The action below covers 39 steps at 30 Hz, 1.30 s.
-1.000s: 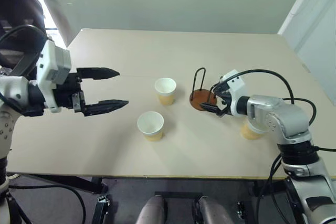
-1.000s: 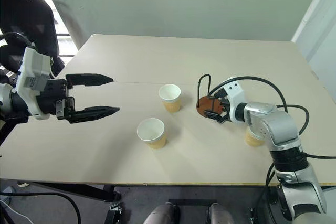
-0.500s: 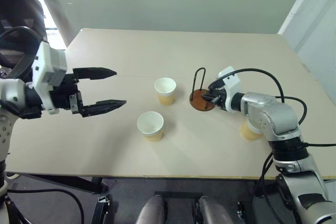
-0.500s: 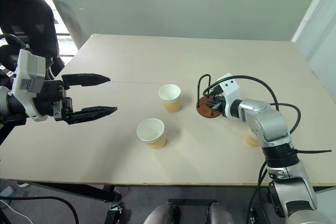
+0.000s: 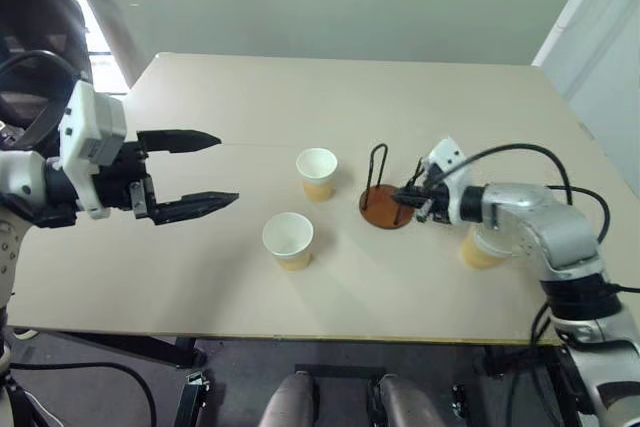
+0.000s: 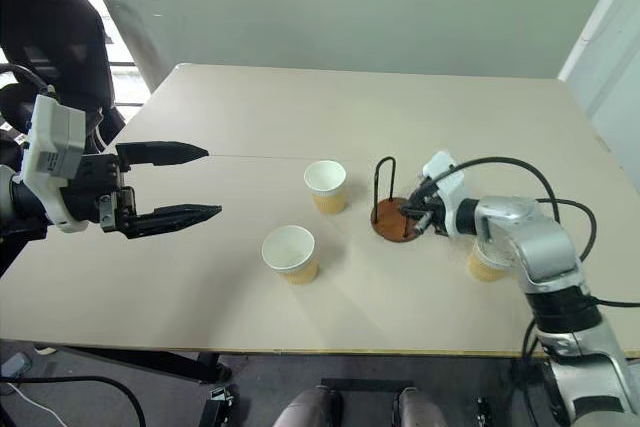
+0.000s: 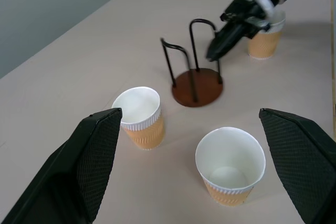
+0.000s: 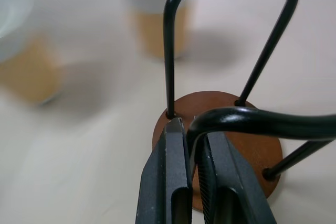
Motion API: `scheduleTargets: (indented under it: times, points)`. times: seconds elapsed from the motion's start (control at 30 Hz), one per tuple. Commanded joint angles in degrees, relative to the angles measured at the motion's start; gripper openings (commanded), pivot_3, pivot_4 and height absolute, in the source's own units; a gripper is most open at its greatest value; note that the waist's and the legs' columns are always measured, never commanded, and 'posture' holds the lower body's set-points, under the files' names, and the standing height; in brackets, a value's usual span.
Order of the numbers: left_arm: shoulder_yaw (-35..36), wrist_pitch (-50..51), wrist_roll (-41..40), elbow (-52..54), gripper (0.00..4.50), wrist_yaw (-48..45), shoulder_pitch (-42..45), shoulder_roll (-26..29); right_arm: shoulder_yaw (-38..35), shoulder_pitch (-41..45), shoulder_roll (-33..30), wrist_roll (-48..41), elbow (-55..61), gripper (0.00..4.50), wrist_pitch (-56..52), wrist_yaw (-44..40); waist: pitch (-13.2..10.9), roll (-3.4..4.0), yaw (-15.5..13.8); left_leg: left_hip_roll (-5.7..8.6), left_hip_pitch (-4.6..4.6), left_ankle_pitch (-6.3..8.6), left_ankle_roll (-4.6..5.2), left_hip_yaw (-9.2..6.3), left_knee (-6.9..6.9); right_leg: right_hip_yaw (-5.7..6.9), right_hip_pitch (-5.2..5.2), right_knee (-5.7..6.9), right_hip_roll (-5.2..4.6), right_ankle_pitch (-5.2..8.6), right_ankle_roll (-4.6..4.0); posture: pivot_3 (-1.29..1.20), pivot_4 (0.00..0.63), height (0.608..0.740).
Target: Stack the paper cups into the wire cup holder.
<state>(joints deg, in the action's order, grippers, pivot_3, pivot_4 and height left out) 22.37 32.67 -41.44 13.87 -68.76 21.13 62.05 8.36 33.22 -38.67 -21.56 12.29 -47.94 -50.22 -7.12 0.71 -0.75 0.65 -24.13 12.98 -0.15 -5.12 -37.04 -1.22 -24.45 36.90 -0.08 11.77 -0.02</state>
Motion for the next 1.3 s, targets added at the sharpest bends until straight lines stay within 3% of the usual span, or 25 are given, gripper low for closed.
scheduleTargets:
  times: [0.03,0.27,0.87,1.0,1.3]
  points:
    - [0.95,-0.44,-0.56,0.45,4.50,-0.58,1.37,1.22,-0.84,-1.72,-4.16,-4.62,7.35,0.04,2.82,-8.69,0.00,0.00,0.03,-0.01,0.00,-0.04,-0.08,0.00,0.00,0.00,0.00,0.00,0.02,0.01,0.00,0.00,0.150,0.740]
    - [-1.03,-0.50,-0.19,-0.72,4.50,-1.61,3.40,1.14,0.60,-8.12,-10.16,-8.49,16.02,0.04,6.11,-18.41,-0.01,-0.16,0.13,-0.27,0.07,-0.05,-0.13,-0.01,-0.01,-0.03,0.07,0.02,0.28,0.14,-0.21,0.00,0.150,0.740]
    - [-2.22,-0.81,0.95,-1.48,4.50,-2.34,4.12,1.18,4.90,-8.58,-9.12,-2.53,14.21,0.04,9.51,-15.61,-0.03,-0.21,0.33,-0.57,0.10,-0.26,0.07,-0.05,-0.05,-0.30,0.07,0.02,0.78,0.11,-0.59,0.00,0.150,0.740]
    - [-2.39,-0.83,1.04,-1.72,4.50,-2.34,4.48,1.18,5.17,-8.60,-9.51,-3.07,14.29,1.04,9.03,-16.34,-0.02,-0.22,0.33,-0.58,0.10,-0.26,0.06,-0.06,-0.05,-0.30,0.07,0.02,0.79,0.11,-0.58,0.00,0.150,0.740]
    - [-2.83,-1.21,1.23,-2.52,4.50,-2.70,5.00,1.17,5.53,-8.53,-13.26,-0.96,14.14,4.26,10.95,-18.58,-0.02,-0.23,0.30,-0.58,0.09,-0.25,0.06,-0.07,-0.05,-0.30,0.07,0.02,0.79,0.11,-0.59,0.00,0.150,0.740]
